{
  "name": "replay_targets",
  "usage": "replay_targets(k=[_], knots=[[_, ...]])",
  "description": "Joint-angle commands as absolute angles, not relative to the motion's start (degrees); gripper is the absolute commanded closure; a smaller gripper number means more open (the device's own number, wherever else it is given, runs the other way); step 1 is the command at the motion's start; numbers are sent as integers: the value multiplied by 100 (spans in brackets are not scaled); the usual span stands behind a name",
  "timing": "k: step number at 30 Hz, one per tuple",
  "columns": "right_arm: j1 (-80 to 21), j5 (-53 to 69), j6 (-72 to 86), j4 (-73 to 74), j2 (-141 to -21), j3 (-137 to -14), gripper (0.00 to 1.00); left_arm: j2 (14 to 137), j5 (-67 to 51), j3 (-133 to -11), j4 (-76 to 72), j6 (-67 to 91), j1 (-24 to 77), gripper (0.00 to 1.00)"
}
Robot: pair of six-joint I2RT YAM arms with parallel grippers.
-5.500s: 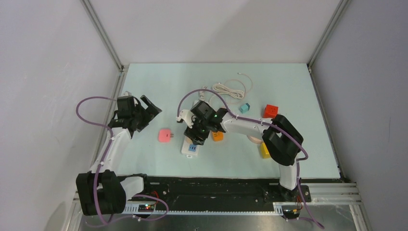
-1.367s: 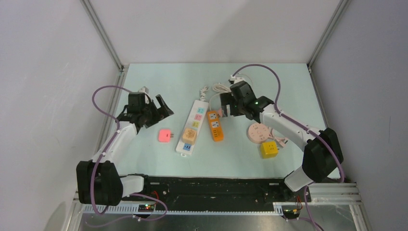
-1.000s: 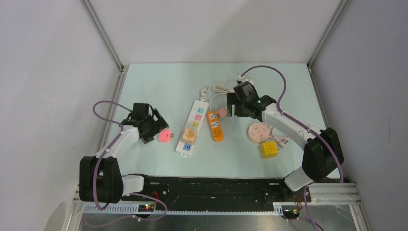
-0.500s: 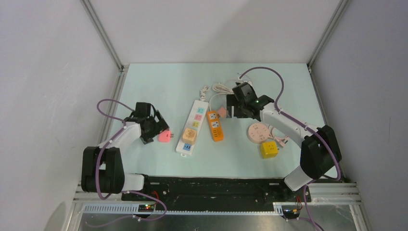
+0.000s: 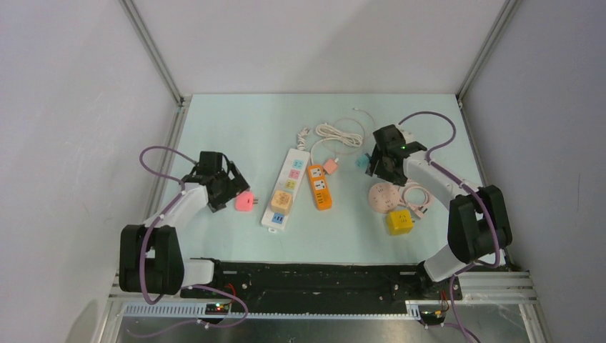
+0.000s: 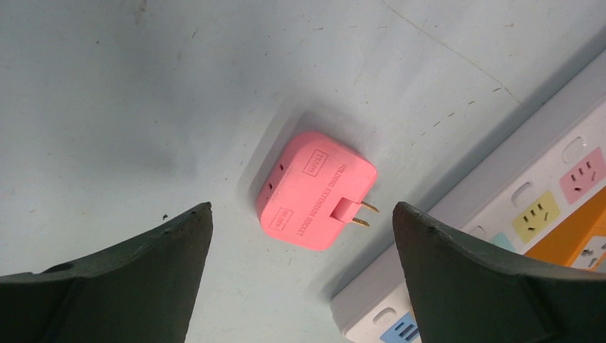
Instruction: Insert the plug
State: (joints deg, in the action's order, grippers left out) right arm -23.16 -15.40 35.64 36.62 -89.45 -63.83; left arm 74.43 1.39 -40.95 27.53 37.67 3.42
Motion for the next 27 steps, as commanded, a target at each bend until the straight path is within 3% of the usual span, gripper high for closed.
replay_targets(k=[1,7,15,19,22,27], knots=[[-1758,-2213,4040,3843,-8699,-6376,19,7186,307,-4326,2652,3872,375,0],[-1508,-2815,3758,3541,-8886,-6395,7,7068,279,-4403,2652,3804,369,0],[-1255,-2635,2983,3209,-9761,-6911,7,6984,242,-4550,2657,3704,377,0],[-1213,-2515,2780,3065,-10097,-7020,14,6956,240,-4606,2658,3670,377,0],[-1246,-2359,2348,2730,-10134,-6990,27,6944,225,-4641,2660,3659,373,0],[-1220,-2288,2050,2420,-10200,-6992,37,7002,117,-4724,2659,3601,372,0]])
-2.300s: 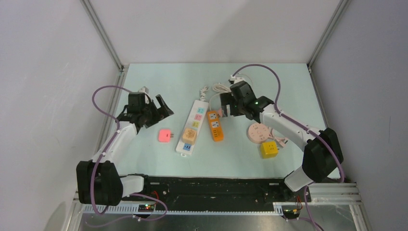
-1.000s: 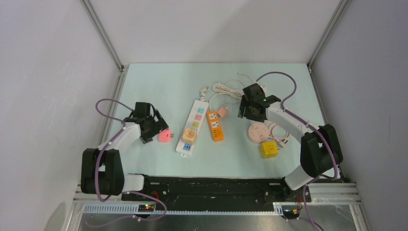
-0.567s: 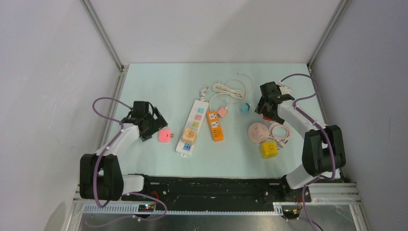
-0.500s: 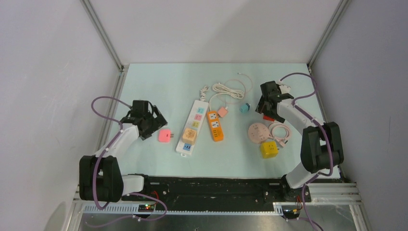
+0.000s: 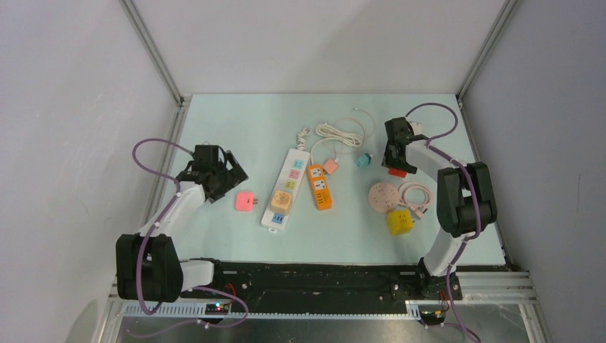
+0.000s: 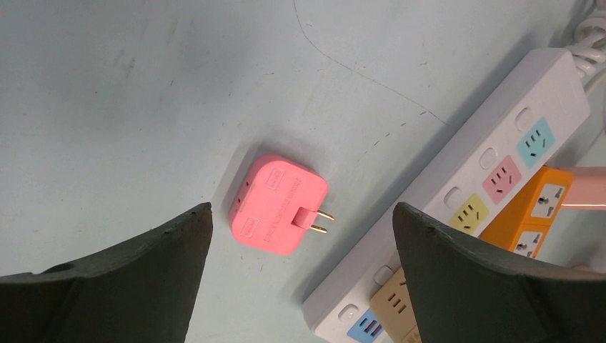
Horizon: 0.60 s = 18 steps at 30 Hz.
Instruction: Insert the plug
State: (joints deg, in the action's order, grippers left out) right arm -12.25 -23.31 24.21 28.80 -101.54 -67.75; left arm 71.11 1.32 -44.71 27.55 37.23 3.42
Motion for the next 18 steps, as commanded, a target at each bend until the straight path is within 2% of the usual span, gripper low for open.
replay_targets(k=[1,2,4,6,18], knots=[[-1201,-2286,2045,2419,-10207,-6995,44,7000,108,-4731,2662,3606,372,0],[-1190,-2281,2071,2442,-10189,-6991,48,6989,111,-4740,2663,3611,375,0],[-1188,-2201,2069,2440,-10113,-6989,67,6959,109,-4771,2659,3612,370,0],[-1237,-2111,2009,2393,-9994,-6987,72,6911,79,-4810,2661,3598,370,0],[-1171,365,2327,2338,-8675,-6992,74,6692,-476,-5178,2652,3449,435,0]])
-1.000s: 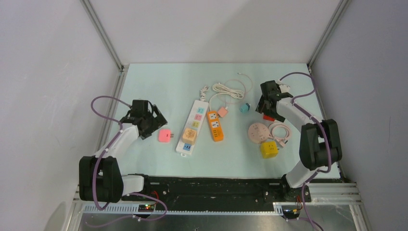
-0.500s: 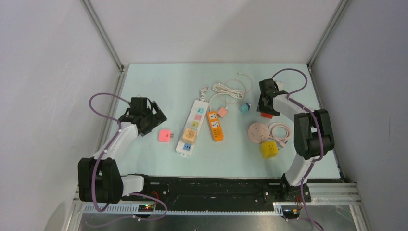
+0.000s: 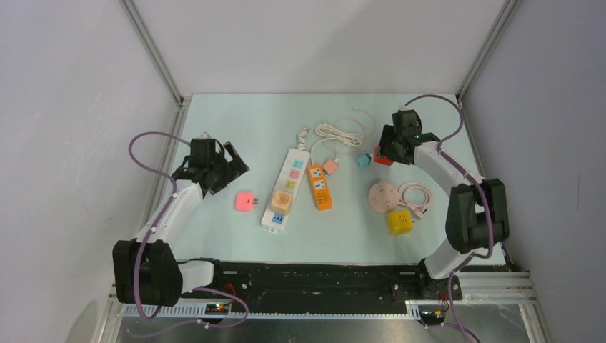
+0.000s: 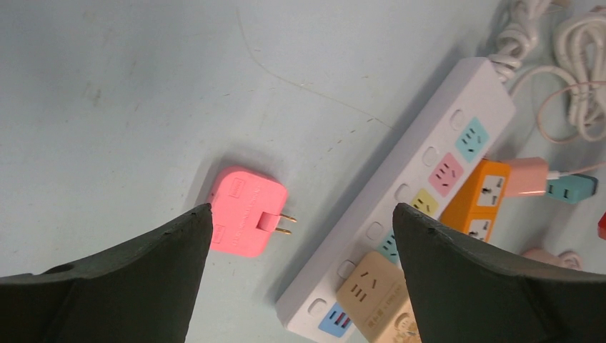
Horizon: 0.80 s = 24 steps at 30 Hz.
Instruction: Insert the plug
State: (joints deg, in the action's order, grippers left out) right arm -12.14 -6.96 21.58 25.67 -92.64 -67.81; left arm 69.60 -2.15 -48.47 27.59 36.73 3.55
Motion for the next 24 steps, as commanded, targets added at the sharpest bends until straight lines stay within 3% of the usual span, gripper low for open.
replay_targets(k=[1,7,13,18,24], knots=[[-1170,517,2345,2320,-8618,-6988,74,6648,-519,-5204,2654,3425,462,0],[-1117,2869,2711,1868,-8236,-6989,75,6481,-1301,-5699,2521,2715,800,1],[-1179,4990,3774,829,-8366,-6987,76,6136,-2448,-6150,2152,798,1764,0],[-1332,5920,4648,-277,-8485,-6987,75,6083,-3095,-6355,1667,481,2207,0],[-1609,6511,6180,-1628,-8657,-6992,73,5734,-3242,-5790,425,-370,2688,0]])
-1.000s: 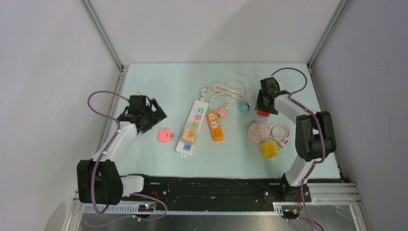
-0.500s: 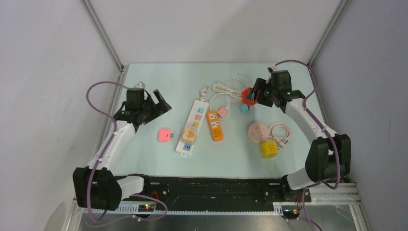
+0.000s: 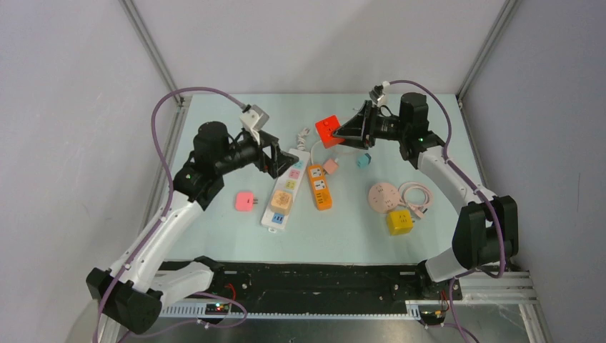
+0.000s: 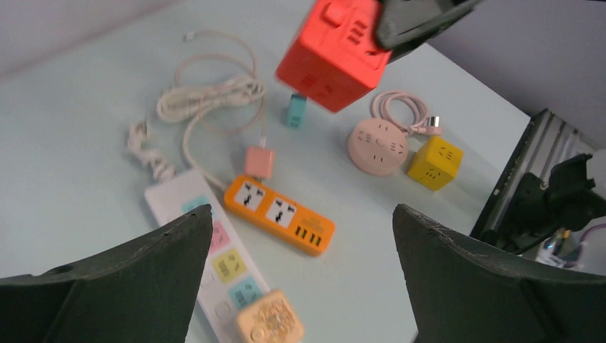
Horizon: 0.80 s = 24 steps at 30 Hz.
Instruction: Insert the plug
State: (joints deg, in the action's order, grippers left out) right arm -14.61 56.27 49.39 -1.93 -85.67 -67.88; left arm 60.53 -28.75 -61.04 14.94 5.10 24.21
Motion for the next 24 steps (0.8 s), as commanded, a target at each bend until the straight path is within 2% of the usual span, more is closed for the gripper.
replay_targets(k=[1,3,9,19,24], knots=[[-1683,6560,6302,-1737,-8675,-6991,73,5613,-3298,-5565,-50,-488,2706,0],[-1807,6678,6585,-2023,-8704,-6988,73,5541,-3363,-5379,-610,-561,2765,0],[-2172,6847,7239,-2816,-8891,-6987,72,5941,-3573,-5635,-809,-719,3062,0],[-2597,6871,8094,-3506,-9200,-6990,73,6243,-2703,-5639,-1180,-1092,3519,0],[-2615,6838,8379,-3641,-9277,-6987,73,6067,-2373,-5296,-1408,-1189,3624,11]])
